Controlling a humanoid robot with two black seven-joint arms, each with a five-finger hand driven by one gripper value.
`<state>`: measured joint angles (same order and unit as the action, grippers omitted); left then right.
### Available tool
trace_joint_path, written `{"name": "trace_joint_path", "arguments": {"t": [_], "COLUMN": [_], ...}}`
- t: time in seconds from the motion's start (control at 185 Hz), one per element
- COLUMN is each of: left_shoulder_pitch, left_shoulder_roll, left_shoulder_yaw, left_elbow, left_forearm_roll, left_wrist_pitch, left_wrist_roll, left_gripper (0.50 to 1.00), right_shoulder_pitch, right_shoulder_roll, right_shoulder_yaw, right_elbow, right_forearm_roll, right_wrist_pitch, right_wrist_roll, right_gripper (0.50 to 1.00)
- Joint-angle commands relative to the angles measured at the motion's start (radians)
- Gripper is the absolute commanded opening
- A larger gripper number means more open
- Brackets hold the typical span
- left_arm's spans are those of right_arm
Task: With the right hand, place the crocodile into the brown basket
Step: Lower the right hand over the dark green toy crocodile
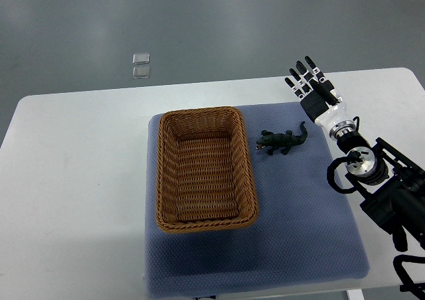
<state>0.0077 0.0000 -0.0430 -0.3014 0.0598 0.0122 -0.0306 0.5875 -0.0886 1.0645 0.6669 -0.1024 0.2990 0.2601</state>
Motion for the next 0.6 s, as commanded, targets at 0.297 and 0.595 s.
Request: {"name": "trace_joint_path", "arguments": {"t": [0.297, 0.595], "left_shoulder_pitch": [0.0, 0.0], "left_shoulder_roll": [0.0, 0.0], "left_shoulder_yaw": [0.0, -0.001], "left_elbow": [-0.002, -0.004], "left_forearm_roll": [0.0, 0.0], "left_wrist_pitch": [0.0, 0.002], "left_wrist_roll": [0.0, 0.0], "left_gripper": [1.0, 1.0], "right_shoulder_pitch": [0.008, 0.058], "right_shoulder_roll": [-0.003, -0.082], "right_shoulder_yaw": [-0.005, -0.106], "right_elbow": [0.002, 0.003], "right_forearm_roll": [-0.003, -0.105], "right_wrist_pitch": [-0.001, 0.002], "right_wrist_roll": [-0.001, -0.006], "right_gripper": [0.928, 0.928]}}
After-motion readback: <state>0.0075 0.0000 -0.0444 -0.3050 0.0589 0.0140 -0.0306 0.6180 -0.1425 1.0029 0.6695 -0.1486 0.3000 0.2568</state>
